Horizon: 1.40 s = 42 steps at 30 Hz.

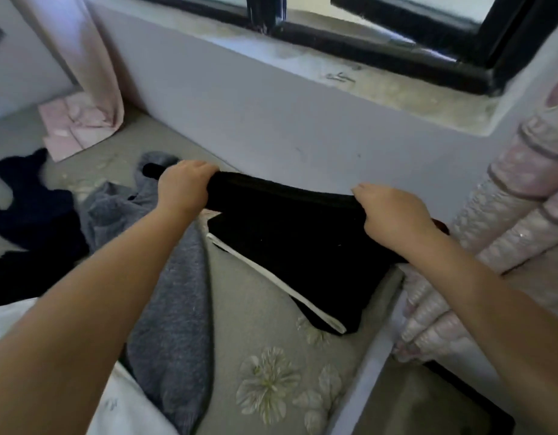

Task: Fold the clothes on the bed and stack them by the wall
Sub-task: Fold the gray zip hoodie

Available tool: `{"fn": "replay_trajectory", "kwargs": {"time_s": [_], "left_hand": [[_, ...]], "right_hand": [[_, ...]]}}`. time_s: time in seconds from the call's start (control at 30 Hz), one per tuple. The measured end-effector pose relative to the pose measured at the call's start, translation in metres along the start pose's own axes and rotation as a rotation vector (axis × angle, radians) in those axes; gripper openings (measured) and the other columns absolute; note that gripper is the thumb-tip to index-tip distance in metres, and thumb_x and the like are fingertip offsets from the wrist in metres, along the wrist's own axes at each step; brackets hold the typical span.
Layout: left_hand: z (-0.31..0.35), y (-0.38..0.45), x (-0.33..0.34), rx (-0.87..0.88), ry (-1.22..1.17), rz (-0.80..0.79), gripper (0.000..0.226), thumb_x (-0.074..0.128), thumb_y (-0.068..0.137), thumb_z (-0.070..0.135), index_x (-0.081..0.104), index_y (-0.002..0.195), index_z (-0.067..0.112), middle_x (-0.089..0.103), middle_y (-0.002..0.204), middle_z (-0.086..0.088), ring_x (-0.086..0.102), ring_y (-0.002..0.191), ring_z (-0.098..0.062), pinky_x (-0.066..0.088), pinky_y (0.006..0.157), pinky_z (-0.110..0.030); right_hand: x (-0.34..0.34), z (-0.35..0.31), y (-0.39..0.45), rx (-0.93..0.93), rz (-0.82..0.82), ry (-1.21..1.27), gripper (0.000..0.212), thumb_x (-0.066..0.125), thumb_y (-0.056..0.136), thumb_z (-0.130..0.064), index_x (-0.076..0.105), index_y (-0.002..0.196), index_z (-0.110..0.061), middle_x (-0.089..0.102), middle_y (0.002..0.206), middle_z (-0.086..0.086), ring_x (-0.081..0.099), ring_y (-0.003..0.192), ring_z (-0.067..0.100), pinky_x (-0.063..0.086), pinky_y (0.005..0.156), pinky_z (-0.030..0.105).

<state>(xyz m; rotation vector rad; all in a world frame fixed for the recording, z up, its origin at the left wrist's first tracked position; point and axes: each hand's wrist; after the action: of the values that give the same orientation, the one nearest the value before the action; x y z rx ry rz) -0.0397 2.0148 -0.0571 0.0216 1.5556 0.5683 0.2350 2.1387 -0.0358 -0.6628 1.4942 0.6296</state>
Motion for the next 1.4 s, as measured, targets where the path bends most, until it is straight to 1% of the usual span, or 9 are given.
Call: {"fn": "replay_trajectory", "kwargs": {"time_s": [0.07,0.13,0.27,0.4,0.53,0.8,1.07,1.27,1.4], "left_hand": [[-0.003,0.018,0.023,0.05,0.023,-0.019,0.032,0.047,0.074,-0.004,0.067,0.1,-0.004,0.066,0.095,-0.027,0.062,0.089,-0.041,0.044,0.081,-0.046],[-0.005,0.024,0.058,0.028,0.142,-0.22,0.032,0.052,0.079,-0.002,0.063,0.109,0.002,0.063,0.11,-0.02,0.055,0.108,-0.034,0.032,0.097,-0.043],[0.012,-0.006,0.139,0.021,0.329,-0.667,0.047,0.052,0.086,0.012,0.041,0.131,0.015,0.044,0.134,-0.01,0.031,0.13,-0.028,0.022,0.108,-0.043],[0.042,-0.06,0.207,-0.025,0.224,-0.841,0.056,0.042,0.094,0.017,0.019,0.145,0.016,0.02,0.152,-0.009,0.01,0.142,-0.027,0.012,0.113,-0.044],[0.047,-0.109,0.24,-0.158,0.072,-0.915,0.053,0.035,0.097,0.024,0.016,0.146,0.017,0.009,0.155,-0.008,0.002,0.143,-0.025,0.004,0.115,-0.044],[-0.016,-0.211,0.243,-0.528,-0.047,-0.789,0.05,0.025,0.1,0.033,0.015,0.147,0.019,0.007,0.156,-0.002,-0.003,0.143,-0.022,0.003,0.115,-0.041],[-0.121,-0.297,0.213,-0.854,0.06,-0.597,0.052,0.029,0.098,0.038,0.018,0.146,0.021,0.01,0.156,0.0,-0.001,0.143,-0.02,0.006,0.114,-0.041],[-0.208,-0.343,0.211,-1.052,0.101,-0.522,0.06,0.028,0.097,0.039,0.013,0.146,0.009,0.006,0.156,-0.008,0.0,0.143,-0.023,0.001,0.113,-0.038],[-0.23,-0.359,0.236,-1.106,0.07,-0.553,0.066,0.018,0.095,0.05,0.003,0.147,0.013,-0.003,0.156,-0.004,-0.006,0.143,-0.019,-0.006,0.111,-0.036]], "right_hand": [[0.022,-0.002,0.017,-0.017,0.0,-0.017,0.03,0.049,0.085,-0.003,0.05,0.115,-0.006,0.055,0.117,0.011,0.058,0.097,0.029,0.037,0.061,0.028],[0.061,-0.008,0.028,-0.03,-0.077,0.009,0.048,0.049,0.087,-0.004,0.039,0.133,-0.006,0.045,0.135,0.013,0.052,0.114,0.028,0.047,0.076,0.032],[0.168,-0.026,0.034,-0.043,-0.385,0.071,0.066,0.045,0.094,-0.021,0.008,0.147,-0.012,0.012,0.154,0.013,0.018,0.14,0.029,0.027,0.11,0.04],[0.267,-0.033,0.022,0.044,-0.731,0.139,0.067,0.033,0.096,-0.044,-0.004,0.147,-0.021,-0.012,0.155,0.01,-0.007,0.143,0.03,0.006,0.114,0.049],[0.31,-0.029,0.011,0.053,-0.747,0.07,0.065,0.03,0.097,-0.043,-0.006,0.147,-0.022,-0.017,0.154,0.01,-0.012,0.142,0.03,0.004,0.113,0.053],[0.313,-0.097,0.024,-0.083,-0.45,0.045,0.063,0.035,0.095,-0.036,0.008,0.147,-0.015,0.002,0.156,0.013,-0.005,0.143,0.033,-0.001,0.114,0.052],[0.333,-0.264,0.074,-0.448,-0.423,0.231,0.07,0.038,0.093,-0.049,0.012,0.147,-0.015,0.009,0.156,0.008,0.001,0.144,0.027,0.005,0.115,0.045],[0.342,-0.37,0.126,-0.608,-0.394,0.12,0.074,0.034,0.091,-0.057,0.008,0.148,-0.017,0.004,0.156,0.007,-0.002,0.144,0.028,0.006,0.115,0.046],[0.357,-0.424,0.165,-0.634,-0.4,0.0,0.076,0.032,0.09,-0.061,0.002,0.148,-0.022,-0.006,0.157,0.006,-0.007,0.143,0.029,0.005,0.115,0.049]]}}
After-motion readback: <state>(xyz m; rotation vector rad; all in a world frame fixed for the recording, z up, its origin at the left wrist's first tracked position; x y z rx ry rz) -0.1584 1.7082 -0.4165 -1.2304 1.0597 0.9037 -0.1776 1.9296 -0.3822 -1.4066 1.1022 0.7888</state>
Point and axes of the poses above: each hand's wrist, its own y-axis towards the middle knuckle, its own x-axis out of the palm, z = x × y
